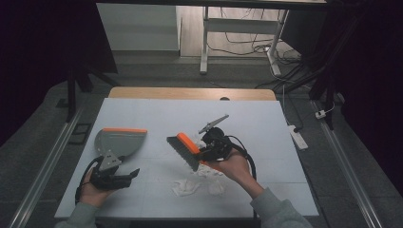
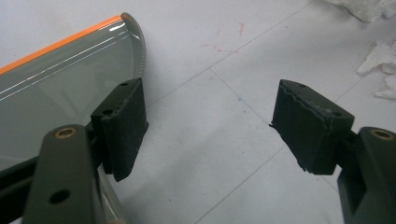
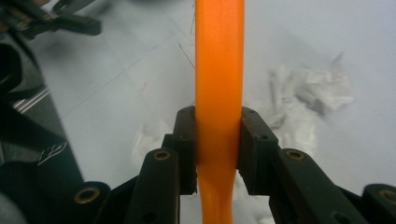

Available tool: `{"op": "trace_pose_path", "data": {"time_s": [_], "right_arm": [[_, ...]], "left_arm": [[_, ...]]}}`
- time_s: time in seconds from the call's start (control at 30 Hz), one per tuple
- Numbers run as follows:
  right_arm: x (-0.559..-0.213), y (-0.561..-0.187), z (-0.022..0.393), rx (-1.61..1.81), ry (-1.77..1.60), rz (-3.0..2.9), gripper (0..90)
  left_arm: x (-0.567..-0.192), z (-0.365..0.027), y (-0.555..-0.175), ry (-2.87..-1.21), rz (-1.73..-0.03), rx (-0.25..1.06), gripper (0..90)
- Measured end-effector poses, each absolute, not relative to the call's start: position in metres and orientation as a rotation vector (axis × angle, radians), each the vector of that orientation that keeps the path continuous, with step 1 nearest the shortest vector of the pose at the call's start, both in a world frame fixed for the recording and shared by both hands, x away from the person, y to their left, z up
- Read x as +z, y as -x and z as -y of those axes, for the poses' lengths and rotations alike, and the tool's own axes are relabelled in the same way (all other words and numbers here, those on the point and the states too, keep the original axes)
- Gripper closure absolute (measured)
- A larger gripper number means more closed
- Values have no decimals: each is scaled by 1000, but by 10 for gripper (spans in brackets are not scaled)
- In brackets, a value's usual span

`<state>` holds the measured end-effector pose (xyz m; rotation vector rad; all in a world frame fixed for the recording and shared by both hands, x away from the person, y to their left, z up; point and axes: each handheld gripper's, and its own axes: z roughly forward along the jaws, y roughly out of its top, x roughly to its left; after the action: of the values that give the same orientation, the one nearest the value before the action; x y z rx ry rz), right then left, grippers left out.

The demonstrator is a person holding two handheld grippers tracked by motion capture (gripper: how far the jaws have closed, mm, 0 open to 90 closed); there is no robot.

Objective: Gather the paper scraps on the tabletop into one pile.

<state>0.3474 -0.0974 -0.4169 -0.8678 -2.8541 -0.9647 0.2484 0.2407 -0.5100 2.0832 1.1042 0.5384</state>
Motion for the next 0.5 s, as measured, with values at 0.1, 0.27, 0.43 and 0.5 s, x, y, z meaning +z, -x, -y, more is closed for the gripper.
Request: {"op": "trace_pose_path", "data": {"time_s": [0.1, 0.27, 0.43, 0.5], "right_arm": [[-415, -335, 94, -944, 779, 2866, 707], [-417, -313, 86, -875, 644, 2903, 707], [-420, -303, 85, -816, 584, 2923, 707], [-422, -300, 84, -798, 560, 2932, 707]], "left_arm": [[-510, -241, -248, -2083, -1106, 536, 269], [-510, -241, -248, -2082, -1105, 537, 269], [-510, -242, -248, -2079, -1109, 536, 270], [-510, -242, -249, -2083, -1109, 537, 270]]}}
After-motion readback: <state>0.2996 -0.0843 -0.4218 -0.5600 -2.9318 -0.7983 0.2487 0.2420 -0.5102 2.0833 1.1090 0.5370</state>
